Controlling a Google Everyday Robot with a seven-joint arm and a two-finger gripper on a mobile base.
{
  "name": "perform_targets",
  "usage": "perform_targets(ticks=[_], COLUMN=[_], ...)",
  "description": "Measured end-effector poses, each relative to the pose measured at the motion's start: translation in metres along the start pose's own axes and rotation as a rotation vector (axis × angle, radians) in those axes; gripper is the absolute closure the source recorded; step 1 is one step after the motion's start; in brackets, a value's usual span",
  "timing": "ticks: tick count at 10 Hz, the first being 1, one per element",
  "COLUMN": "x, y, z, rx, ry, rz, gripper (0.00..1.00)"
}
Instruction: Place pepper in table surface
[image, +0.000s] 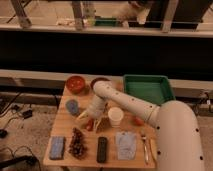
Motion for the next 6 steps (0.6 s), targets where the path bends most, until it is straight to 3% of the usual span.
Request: perform_targets(ticks=[6], x=[0.0012], y=[0.0029], z=[-0.0042], rx=[-0.004], ry=[0.001], rz=[0.004], gripper=[0.20])
